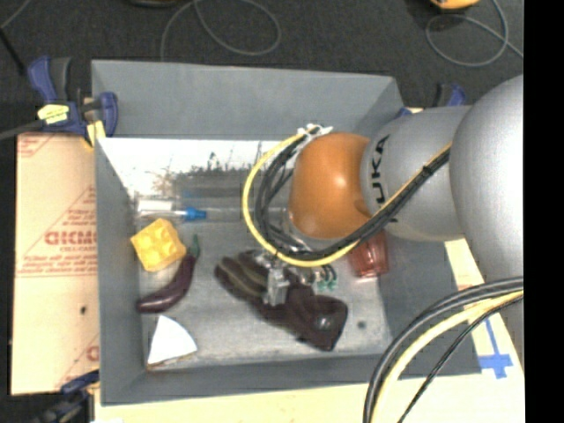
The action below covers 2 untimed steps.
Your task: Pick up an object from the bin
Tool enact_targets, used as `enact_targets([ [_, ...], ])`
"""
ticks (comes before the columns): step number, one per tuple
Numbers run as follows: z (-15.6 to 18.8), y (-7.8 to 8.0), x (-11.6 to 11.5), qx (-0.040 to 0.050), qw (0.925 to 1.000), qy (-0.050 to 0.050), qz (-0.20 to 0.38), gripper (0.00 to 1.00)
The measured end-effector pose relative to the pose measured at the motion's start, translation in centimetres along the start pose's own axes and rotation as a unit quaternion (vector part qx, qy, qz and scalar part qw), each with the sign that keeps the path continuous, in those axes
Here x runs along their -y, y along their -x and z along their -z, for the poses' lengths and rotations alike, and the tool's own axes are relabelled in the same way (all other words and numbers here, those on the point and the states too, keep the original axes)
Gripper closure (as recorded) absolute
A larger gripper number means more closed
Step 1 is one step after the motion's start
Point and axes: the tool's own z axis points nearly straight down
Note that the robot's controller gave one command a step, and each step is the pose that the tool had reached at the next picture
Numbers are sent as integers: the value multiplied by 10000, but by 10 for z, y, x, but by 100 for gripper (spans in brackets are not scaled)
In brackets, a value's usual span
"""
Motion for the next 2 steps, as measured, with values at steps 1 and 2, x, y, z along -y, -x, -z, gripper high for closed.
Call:
enact_targets([
  [1,91,8,-5,15,10000,-3,-12,100],
  [2,91,8,-5,15,10000,-2,-14,100],
])
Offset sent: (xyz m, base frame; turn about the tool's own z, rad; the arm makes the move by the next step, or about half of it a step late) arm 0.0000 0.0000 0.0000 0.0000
